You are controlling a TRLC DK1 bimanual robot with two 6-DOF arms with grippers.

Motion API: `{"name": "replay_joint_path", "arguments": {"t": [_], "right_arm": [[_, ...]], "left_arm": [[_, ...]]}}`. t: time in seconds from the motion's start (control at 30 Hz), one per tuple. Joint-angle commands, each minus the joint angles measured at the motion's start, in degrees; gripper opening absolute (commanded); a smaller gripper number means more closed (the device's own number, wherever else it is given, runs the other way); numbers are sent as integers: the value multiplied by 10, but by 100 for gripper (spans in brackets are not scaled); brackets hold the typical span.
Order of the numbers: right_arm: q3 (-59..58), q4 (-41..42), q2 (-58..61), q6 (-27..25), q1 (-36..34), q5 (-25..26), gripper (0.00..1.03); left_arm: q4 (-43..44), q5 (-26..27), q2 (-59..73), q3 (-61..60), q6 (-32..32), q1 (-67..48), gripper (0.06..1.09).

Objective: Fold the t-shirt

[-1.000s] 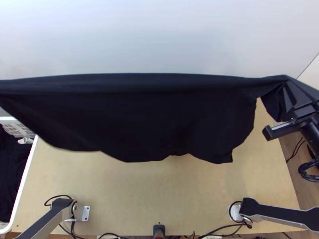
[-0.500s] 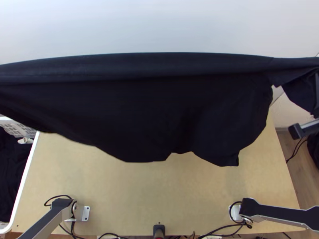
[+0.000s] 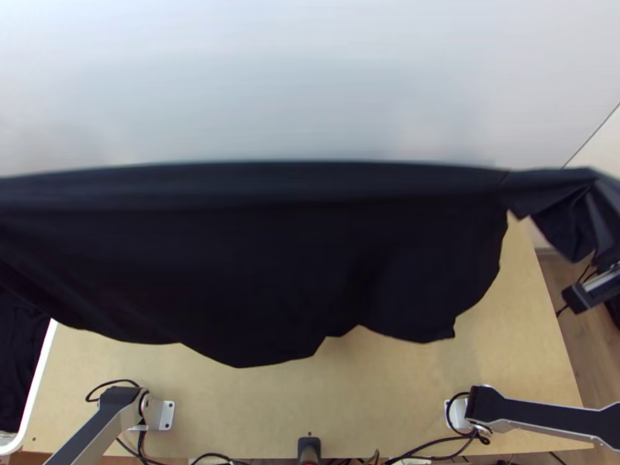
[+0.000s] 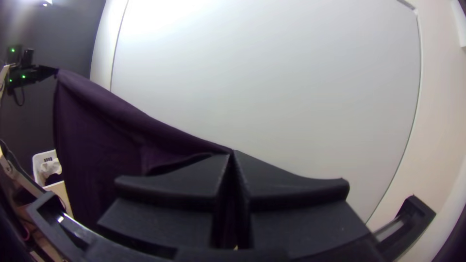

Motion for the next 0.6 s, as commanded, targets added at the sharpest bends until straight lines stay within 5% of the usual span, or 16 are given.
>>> {"name": "replay_joint_path", "arguments": {"t": [0.0, 0.17, 0.37, 0.57], "right_arm": [[-10, -121, -5, 141, -2, -56, 3], [-98, -101, -22, 192, -17, -62, 3], [-318, 83, -71, 120, -88, -73, 3], [-403, 181, -53, 127, -263, -256, 2]], "left_arm": [[-126, 62, -5, -51, -50, 6, 9], [-92, 78, -35, -213, -85, 6, 9], [135, 62, -32, -419, -89, 6, 9], [227, 55, 31, -481, -128, -20, 9]]}}
